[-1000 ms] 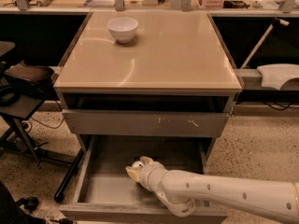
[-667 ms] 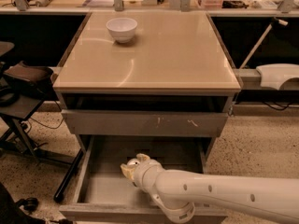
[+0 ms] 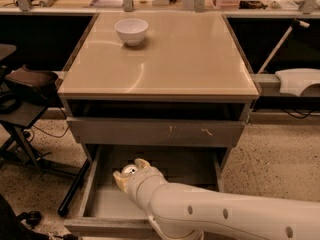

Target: Pick green can from middle drawer and place on counter

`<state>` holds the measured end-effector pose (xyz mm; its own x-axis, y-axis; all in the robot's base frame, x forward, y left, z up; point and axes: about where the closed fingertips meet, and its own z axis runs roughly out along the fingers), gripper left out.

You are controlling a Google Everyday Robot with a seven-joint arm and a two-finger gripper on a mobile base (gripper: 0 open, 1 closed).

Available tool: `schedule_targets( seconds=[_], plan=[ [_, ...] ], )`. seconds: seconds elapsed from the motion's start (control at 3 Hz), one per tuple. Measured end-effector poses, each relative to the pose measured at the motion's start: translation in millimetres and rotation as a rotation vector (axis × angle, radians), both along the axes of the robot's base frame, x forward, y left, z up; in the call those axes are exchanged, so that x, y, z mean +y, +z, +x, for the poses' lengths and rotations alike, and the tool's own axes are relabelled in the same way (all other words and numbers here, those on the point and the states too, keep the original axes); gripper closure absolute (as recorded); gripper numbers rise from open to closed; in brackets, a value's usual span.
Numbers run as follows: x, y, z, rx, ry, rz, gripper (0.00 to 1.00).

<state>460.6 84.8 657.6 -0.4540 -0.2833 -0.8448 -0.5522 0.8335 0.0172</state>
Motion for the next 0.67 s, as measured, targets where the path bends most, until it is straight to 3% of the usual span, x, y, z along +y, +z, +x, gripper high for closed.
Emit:
schedule_targets(
  seconds=[0.33, 0.67],
  plan=[
    [0, 1, 2, 0.005, 0.0, 0.001, 1.0],
    [6, 44, 34, -0.036, 0.028, -0.017, 1.0]
  ],
)
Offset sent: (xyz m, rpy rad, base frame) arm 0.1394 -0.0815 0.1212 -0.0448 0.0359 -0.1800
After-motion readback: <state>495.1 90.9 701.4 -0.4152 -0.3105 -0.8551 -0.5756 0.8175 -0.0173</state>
